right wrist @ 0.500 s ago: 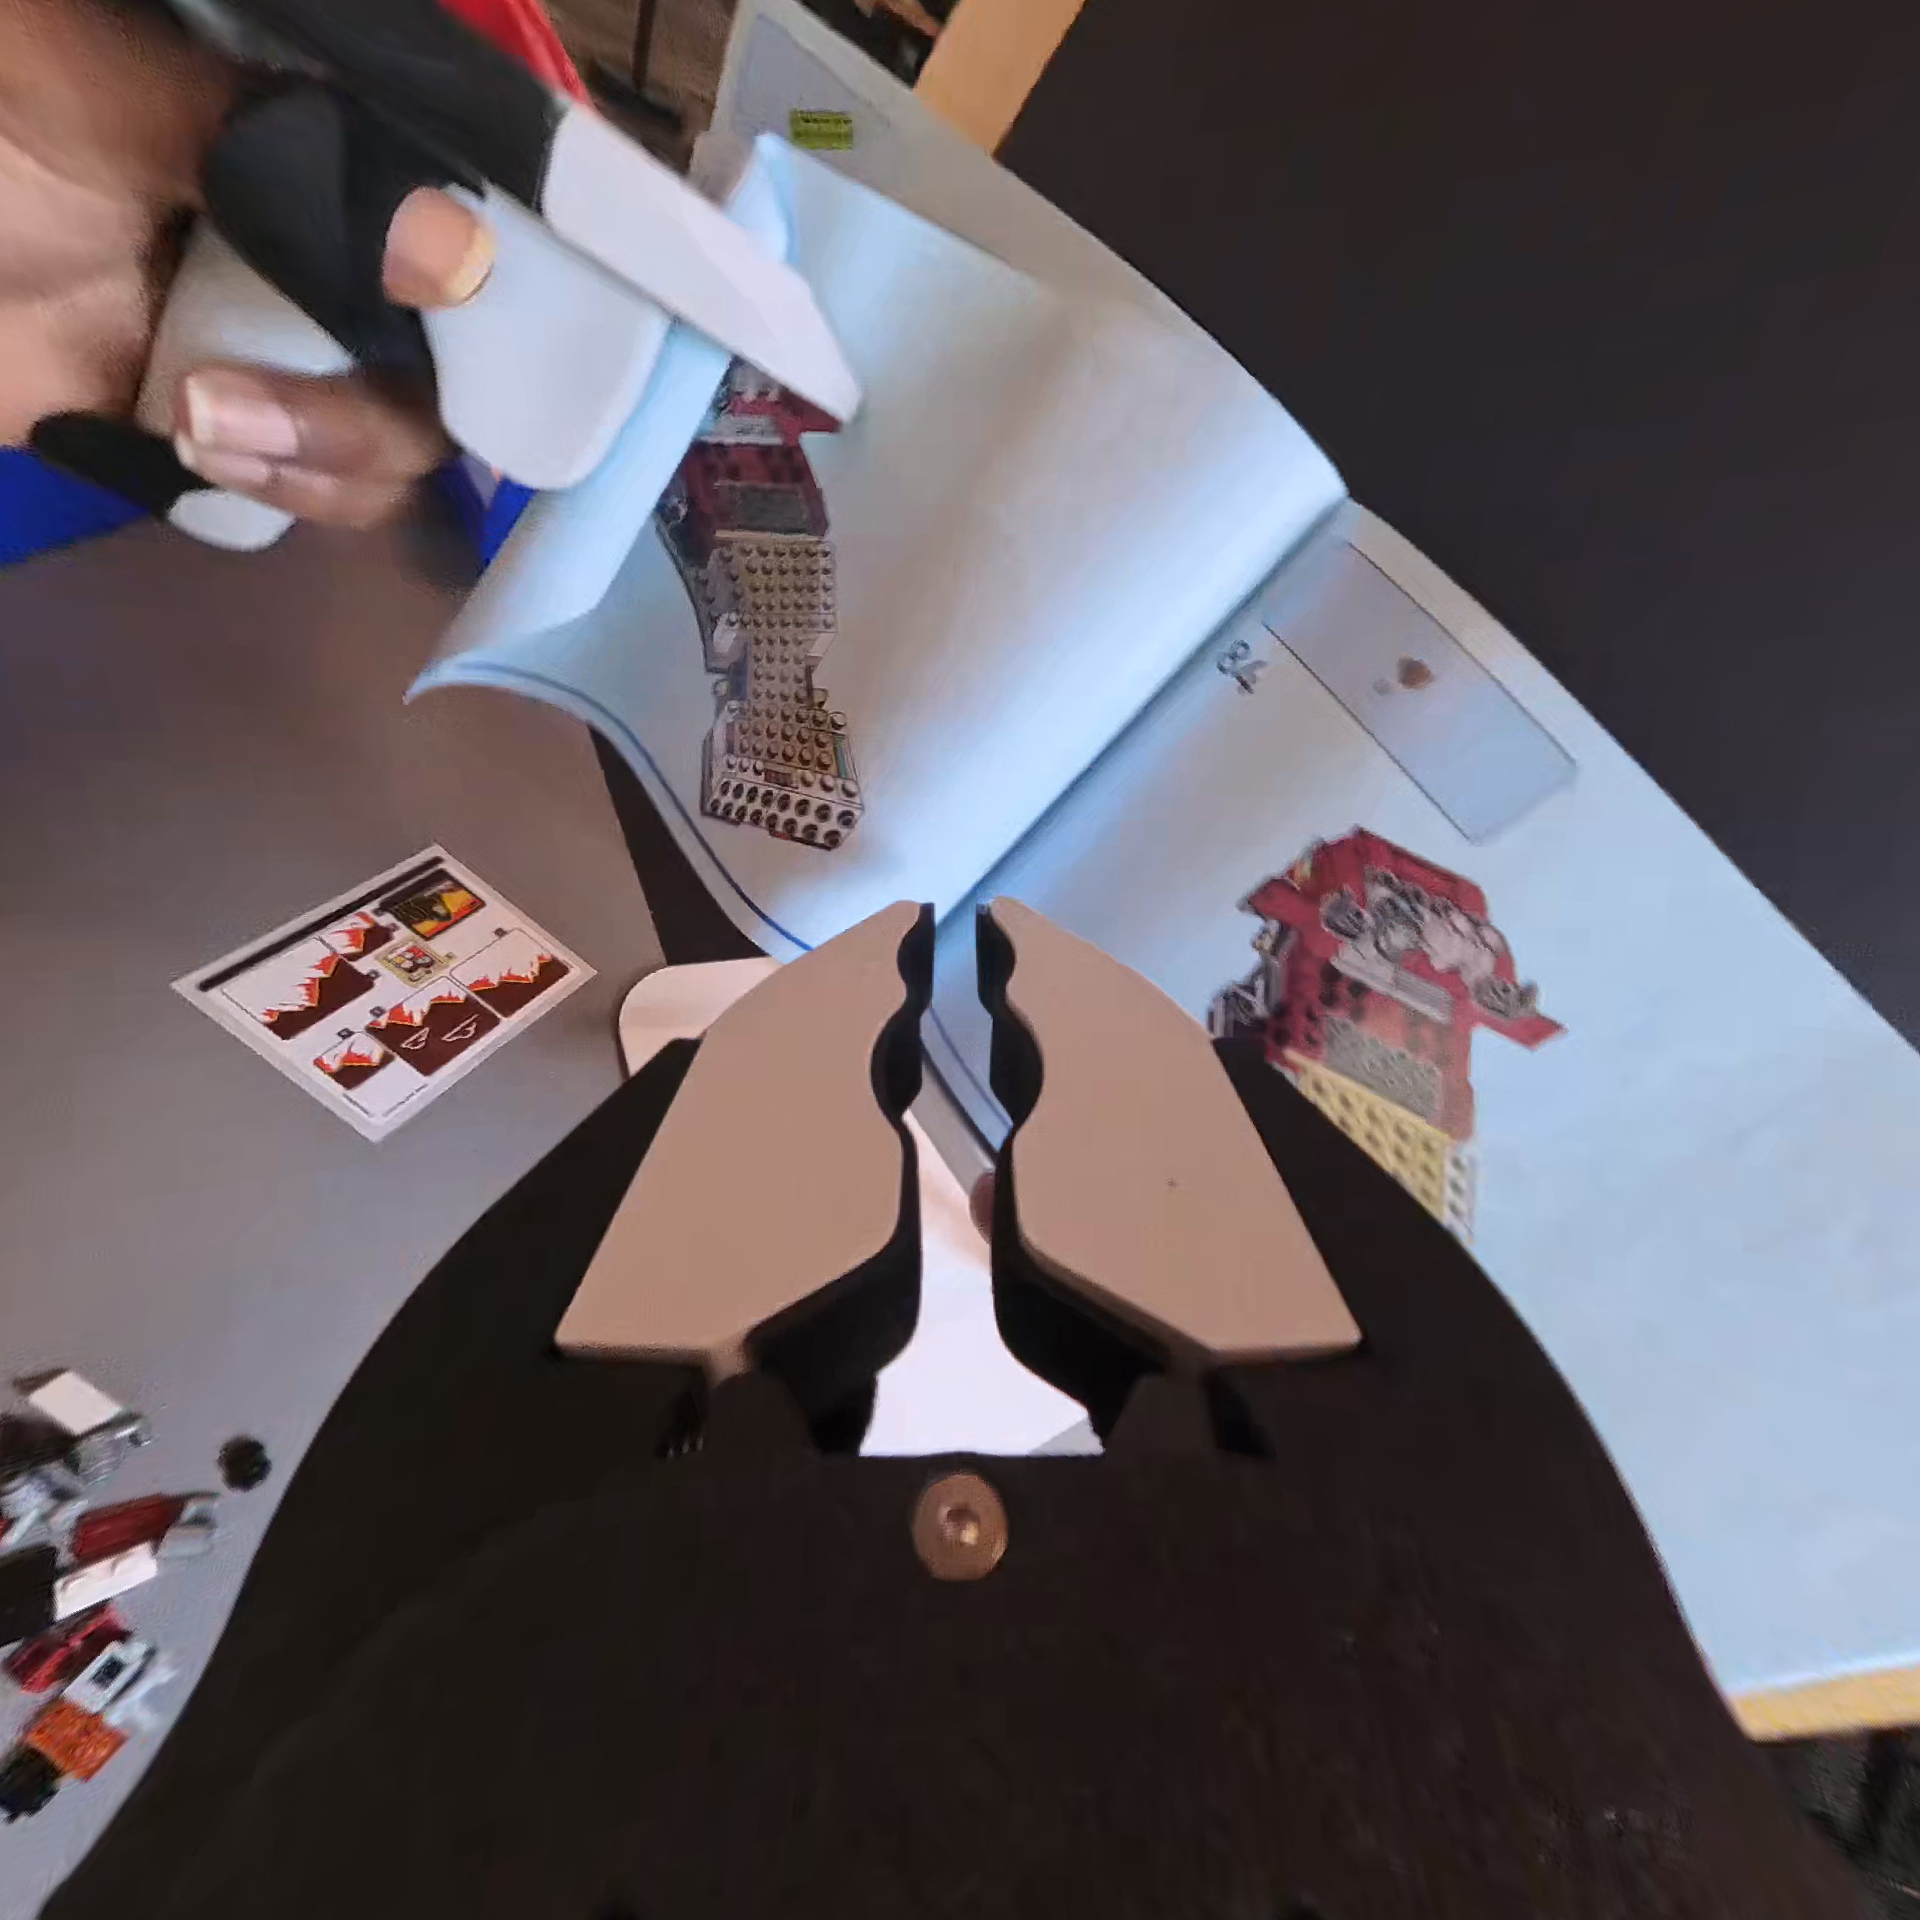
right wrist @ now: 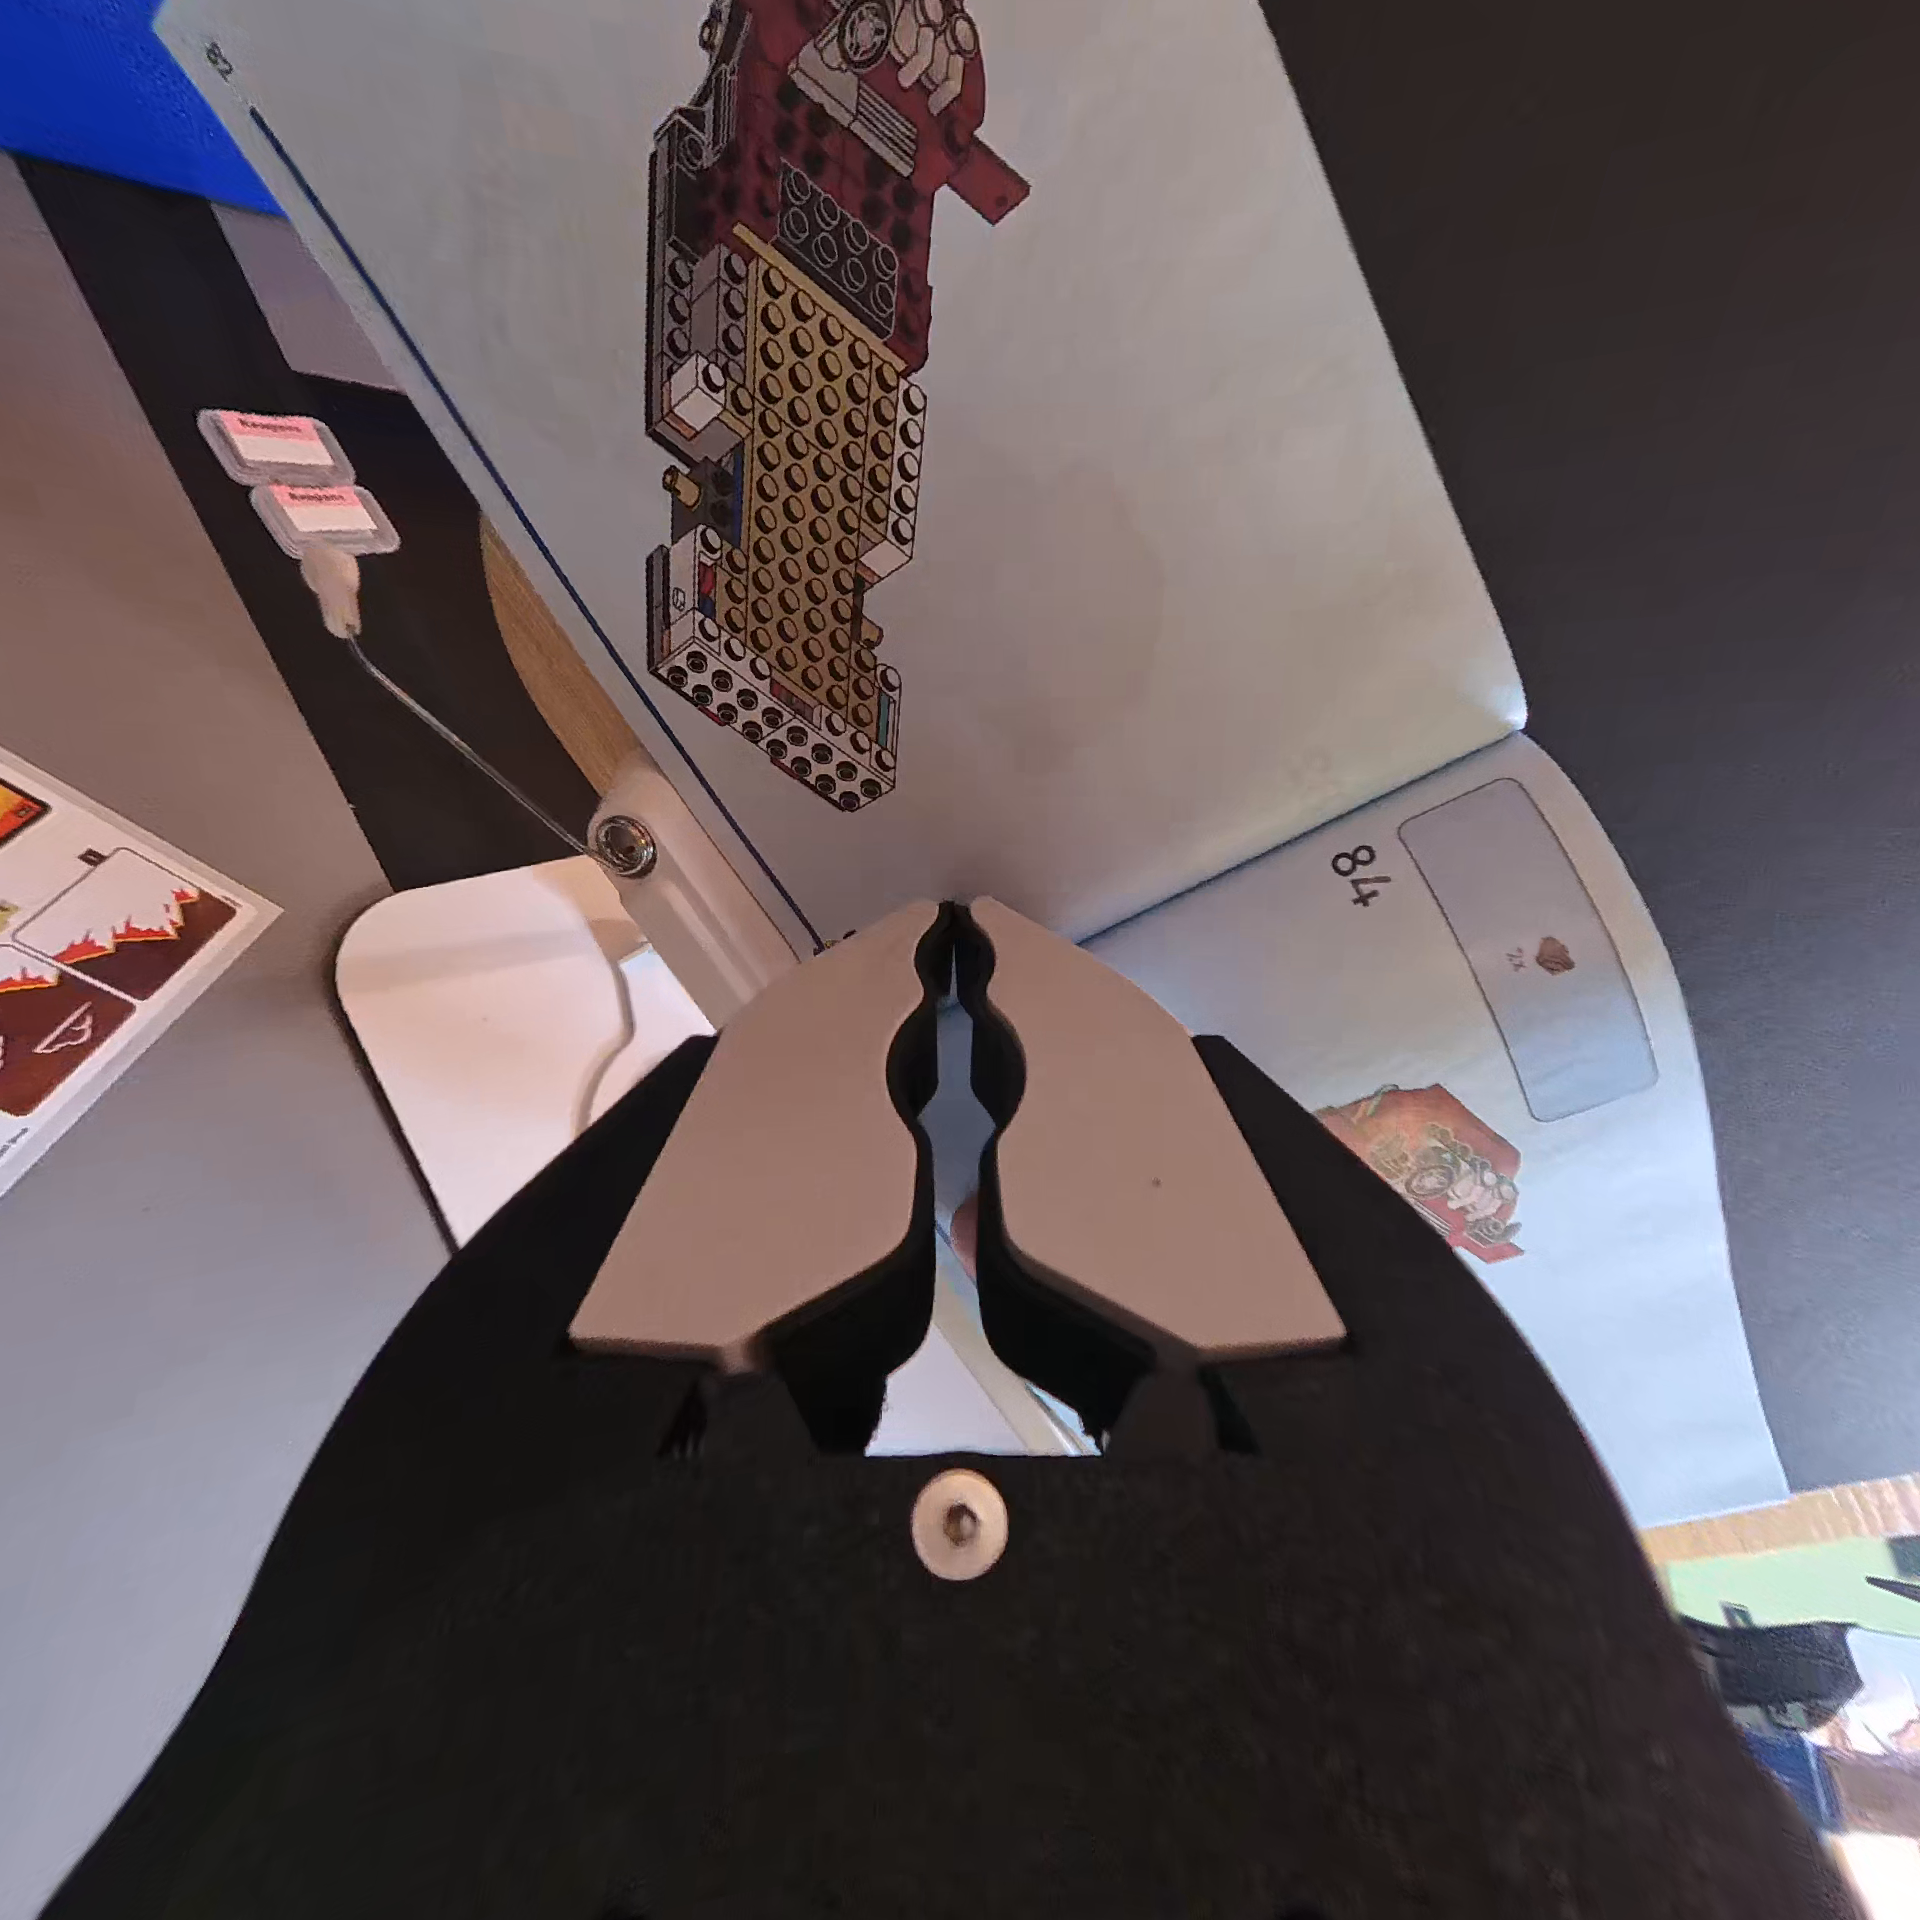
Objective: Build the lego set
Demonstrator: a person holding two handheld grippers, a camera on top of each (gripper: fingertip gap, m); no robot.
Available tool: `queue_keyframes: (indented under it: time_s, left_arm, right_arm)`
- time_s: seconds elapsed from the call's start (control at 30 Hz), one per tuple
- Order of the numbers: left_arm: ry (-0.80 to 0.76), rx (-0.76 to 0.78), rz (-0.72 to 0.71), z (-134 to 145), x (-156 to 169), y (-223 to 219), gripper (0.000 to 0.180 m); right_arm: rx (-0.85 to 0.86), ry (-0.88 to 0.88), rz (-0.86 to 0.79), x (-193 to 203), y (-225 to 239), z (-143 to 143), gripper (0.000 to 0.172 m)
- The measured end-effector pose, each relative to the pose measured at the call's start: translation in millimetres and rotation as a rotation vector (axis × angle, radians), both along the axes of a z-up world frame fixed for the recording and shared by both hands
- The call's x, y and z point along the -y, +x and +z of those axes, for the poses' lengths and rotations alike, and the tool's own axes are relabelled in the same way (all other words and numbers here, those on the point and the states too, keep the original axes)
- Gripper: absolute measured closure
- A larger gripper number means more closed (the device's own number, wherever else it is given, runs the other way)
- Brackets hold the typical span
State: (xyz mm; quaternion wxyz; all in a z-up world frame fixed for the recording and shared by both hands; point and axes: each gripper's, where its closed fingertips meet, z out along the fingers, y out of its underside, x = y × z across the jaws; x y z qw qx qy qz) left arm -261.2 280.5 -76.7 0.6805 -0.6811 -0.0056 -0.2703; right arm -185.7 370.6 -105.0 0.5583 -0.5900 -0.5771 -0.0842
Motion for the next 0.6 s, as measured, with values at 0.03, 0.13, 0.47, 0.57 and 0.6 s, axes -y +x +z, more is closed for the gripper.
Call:
queue_keyframes:
  time_s: [0.03, 0.13, 0.47, 0.57, 0.6]
  left_arm:
    - [-0.062, 0.035, -0.048, -21.8, -0.8, 10.2, 0.162]
    - [-0.233, 0.234, -0.182, -73.8, -10.2, 33.5, 0.146]
    - [-0.166, 0.785, -0.22, -87.2, -54.0, 22.1, 0.13]
    - [-0.139, 0.791, -0.14, -90.5, -58.2, 5.4, 0.146]
    - [-0.13, 0.79, -0.139, -90.7, -57.3, 2.8, 0.152]
  right_arm:
    - [0.009, 0.011, -0.013, -0.8, 2.4, -0.2, 0.171]
    - [0.028, 0.031, -0.04, -6.0, 14.2, -0.7, 0.172]
    - [0.042, 0.033, 0.049, -10.9, 28.1, -2.2, 0.172]
    - [0.073, 0.082, 0.12, -9.4, 22.9, -6.6, 0.172]
    - [0.092, 0.111, 0.13, -9.6, 22.1, -7.4, 0.172]
